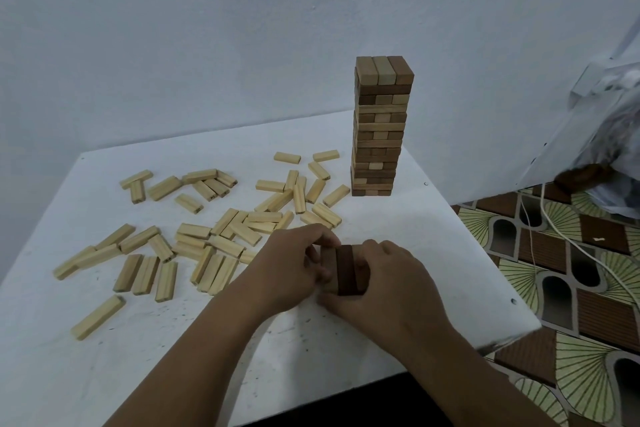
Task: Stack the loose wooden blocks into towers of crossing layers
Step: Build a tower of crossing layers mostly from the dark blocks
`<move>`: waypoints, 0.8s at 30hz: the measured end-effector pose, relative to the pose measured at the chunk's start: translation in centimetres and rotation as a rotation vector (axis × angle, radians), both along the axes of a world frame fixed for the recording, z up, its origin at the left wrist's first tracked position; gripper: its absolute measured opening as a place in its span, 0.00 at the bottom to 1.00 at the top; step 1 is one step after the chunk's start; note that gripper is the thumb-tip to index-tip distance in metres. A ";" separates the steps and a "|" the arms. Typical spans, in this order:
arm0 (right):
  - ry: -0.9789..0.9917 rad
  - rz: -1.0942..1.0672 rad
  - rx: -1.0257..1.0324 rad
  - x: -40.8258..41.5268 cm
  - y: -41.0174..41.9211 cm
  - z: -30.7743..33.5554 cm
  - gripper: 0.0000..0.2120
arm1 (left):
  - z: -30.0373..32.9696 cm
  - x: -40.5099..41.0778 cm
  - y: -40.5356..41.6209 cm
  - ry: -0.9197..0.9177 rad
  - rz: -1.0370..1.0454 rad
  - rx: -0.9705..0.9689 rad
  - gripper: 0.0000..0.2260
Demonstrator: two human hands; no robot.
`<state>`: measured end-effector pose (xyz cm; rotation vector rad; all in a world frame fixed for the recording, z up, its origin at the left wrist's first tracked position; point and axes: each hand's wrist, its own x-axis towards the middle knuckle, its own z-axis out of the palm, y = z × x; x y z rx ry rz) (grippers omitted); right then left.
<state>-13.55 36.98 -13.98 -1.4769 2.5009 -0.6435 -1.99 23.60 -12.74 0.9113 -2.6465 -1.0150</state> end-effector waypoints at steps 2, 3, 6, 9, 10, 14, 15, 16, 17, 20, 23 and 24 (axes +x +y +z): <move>0.016 -0.012 -0.004 0.3 -0.3 -0.1 0.31 | 0.1 -0.2 -0.2 -0.017 -0.014 -0.017 0.16; 0.013 -0.014 -0.004 0.3 -0.4 -0.2 0.31 | 0.2 -0.3 -0.2 -0.024 -0.031 -0.026 0.14; -0.001 0.005 -0.001 0.2 -0.3 -0.3 0.31 | 0.3 -0.2 -0.6 -0.022 -0.104 -0.071 0.15; -0.014 0.069 0.016 -0.6 0.0 -0.2 0.26 | 0.3 0.2 -0.8 -0.056 -0.221 -0.152 0.18; -0.017 0.097 0.024 -1.0 0.1 -0.2 0.24 | 0.5 0.4 -0.7 -0.092 -0.244 -0.184 0.15; -0.035 0.223 0.007 -2.7 0.3 -0.3 0.26 | 1.1 0.7 0.0 -0.119 -0.251 -0.231 0.06; -0.056 0.261 -0.001 -3.1 0.4 -0.2 0.28 | 1.3 0.6 0.2 -0.121 -0.257 -0.222 0.06; -0.080 0.297 -0.006 -3.4 0.4 -0.1 0.29 | 1.5 0.5 0.3 -0.137 -0.271 -0.212 0.07; -0.102 0.328 -0.007 -3.7 0.4 0.1 0.29 | 1.7 0.4 0.4 -0.153 -0.284 -0.199 0.09; -0.159 0.351 0.011 -4.5 0.6 0.4 0.26 | 1.7 0.3 0.5 -0.117 -0.296 -0.176 0.12; -0.144 0.340 -0.001 -5.2 0.8 0.0 0.27 | 1.0 0.4 0.4 -0.072 -0.269 -0.177 0.09; -0.111 0.340 -0.006 -5.4 0.9 -0.3 0.27 | 0.8 0.5 0.3 -0.063 -0.260 -0.173 0.08</move>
